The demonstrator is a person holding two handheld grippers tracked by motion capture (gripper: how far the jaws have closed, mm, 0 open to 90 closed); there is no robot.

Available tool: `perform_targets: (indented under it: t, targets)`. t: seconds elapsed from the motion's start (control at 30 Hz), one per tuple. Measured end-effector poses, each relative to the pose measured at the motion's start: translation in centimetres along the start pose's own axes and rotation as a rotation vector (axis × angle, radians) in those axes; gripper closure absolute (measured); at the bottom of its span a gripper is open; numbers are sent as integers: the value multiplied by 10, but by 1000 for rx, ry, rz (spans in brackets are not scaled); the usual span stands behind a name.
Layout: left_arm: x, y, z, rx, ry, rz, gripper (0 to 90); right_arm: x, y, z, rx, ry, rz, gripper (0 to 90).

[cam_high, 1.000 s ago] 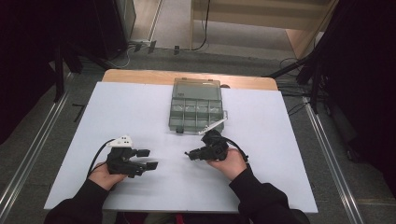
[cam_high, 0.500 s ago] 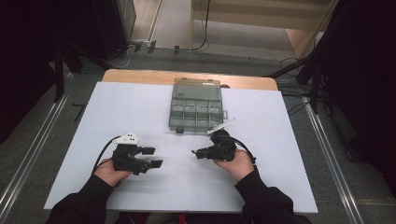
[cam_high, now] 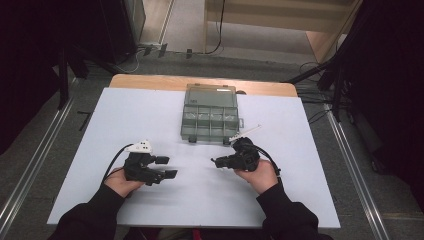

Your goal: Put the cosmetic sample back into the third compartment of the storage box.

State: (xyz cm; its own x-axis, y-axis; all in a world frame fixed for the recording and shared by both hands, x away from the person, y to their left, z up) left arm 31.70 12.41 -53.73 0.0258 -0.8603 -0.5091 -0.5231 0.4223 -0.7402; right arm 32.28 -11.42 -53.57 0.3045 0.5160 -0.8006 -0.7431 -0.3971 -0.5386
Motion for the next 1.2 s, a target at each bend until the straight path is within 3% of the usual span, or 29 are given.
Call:
perform_targets:
  t: [0.53, 1.2]
  targets:
    - [1, 0, 0, 1, -2, -3, 314, -7, -14, -2, 6, -8, -10, 823]
    - [2, 0, 0, 2, -5, 1, 313, -15, -34, -19, 27, -2, -21, 824]
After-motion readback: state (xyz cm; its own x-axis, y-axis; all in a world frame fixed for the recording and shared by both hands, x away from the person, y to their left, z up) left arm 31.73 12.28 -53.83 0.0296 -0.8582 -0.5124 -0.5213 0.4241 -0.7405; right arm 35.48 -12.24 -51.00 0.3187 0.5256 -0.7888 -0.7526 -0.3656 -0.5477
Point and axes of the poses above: each handheld gripper's, and its own axes: x roughly forward along the jaws, y roughly out of its underside, z roughly to its left, the point moved 7 cm from there along x, roughly forward along the jaws, and after that the axes turned 12 degrees about y, right-handed, at the moved point
